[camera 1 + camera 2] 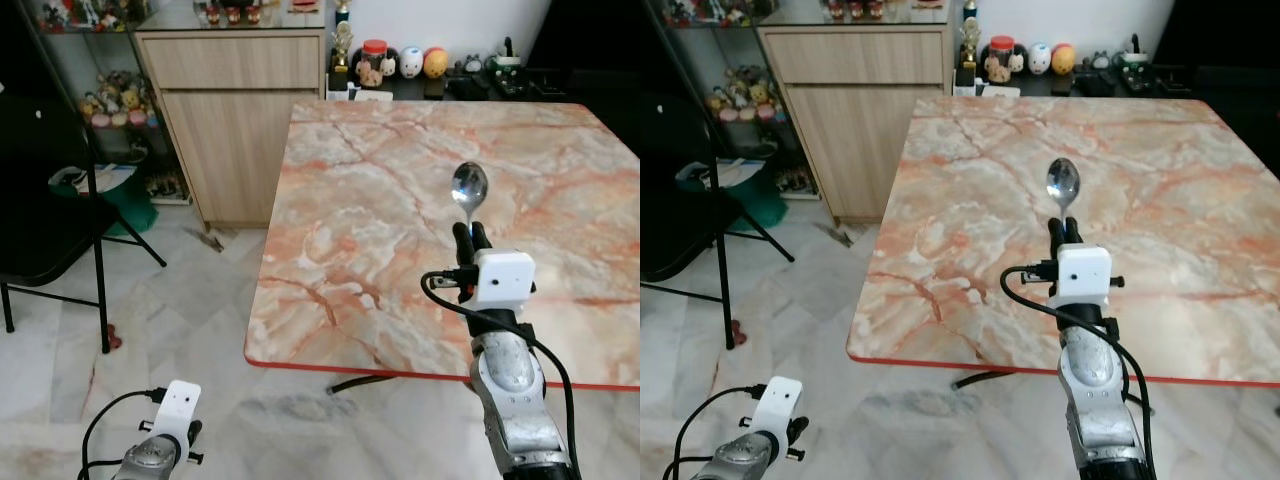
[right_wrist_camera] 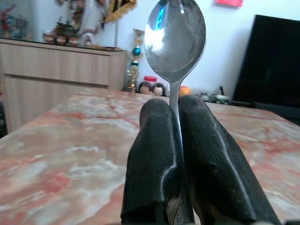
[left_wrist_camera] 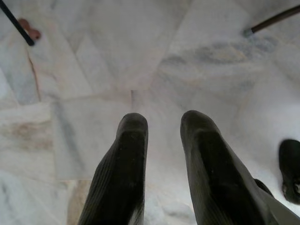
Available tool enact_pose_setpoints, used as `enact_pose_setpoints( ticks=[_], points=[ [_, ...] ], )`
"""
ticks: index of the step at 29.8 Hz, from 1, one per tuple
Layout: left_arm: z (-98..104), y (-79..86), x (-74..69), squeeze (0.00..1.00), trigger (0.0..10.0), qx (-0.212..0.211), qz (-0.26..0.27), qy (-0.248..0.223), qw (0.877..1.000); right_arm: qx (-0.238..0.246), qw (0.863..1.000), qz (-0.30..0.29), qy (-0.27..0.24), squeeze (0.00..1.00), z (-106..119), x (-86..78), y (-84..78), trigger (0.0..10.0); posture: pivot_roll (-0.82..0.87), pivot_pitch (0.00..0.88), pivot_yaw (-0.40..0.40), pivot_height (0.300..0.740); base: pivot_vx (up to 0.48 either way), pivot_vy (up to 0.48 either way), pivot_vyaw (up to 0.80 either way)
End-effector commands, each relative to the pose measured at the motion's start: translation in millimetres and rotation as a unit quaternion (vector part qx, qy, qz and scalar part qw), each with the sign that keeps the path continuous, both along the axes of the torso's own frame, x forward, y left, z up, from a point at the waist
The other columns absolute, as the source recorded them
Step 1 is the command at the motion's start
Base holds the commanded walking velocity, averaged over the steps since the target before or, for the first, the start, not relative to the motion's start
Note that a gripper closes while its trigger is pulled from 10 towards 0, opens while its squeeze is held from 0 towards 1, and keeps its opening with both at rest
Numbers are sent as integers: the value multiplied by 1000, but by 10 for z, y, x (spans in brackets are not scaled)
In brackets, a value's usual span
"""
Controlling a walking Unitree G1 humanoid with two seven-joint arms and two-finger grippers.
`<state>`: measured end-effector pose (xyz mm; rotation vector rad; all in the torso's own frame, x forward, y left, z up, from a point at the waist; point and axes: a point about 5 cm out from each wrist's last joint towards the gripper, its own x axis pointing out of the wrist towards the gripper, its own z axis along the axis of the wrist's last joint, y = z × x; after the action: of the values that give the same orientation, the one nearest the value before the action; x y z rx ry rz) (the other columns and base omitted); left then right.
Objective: Setting the table
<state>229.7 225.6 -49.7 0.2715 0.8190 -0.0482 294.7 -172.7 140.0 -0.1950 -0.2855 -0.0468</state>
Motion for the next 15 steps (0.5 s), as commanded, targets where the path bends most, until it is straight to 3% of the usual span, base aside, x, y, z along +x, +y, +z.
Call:
enact_pose_setpoints(
  ticks=[1, 15],
  points=[
    [-7, 27, -20, 0, 10000, 7, -5, 5, 1000, -2, 1000, 7, -9, 0, 54, 19, 45, 10000, -3, 0, 14, 740, 0, -274, 0],
    [8, 24, 9, 0, 10000, 3, 7, 2, 1000, -1, 1000, 1, -14, 0, 127, 110, 31, 10000, 4, 0, 2, 740, 0, -306, 0]
  ],
)
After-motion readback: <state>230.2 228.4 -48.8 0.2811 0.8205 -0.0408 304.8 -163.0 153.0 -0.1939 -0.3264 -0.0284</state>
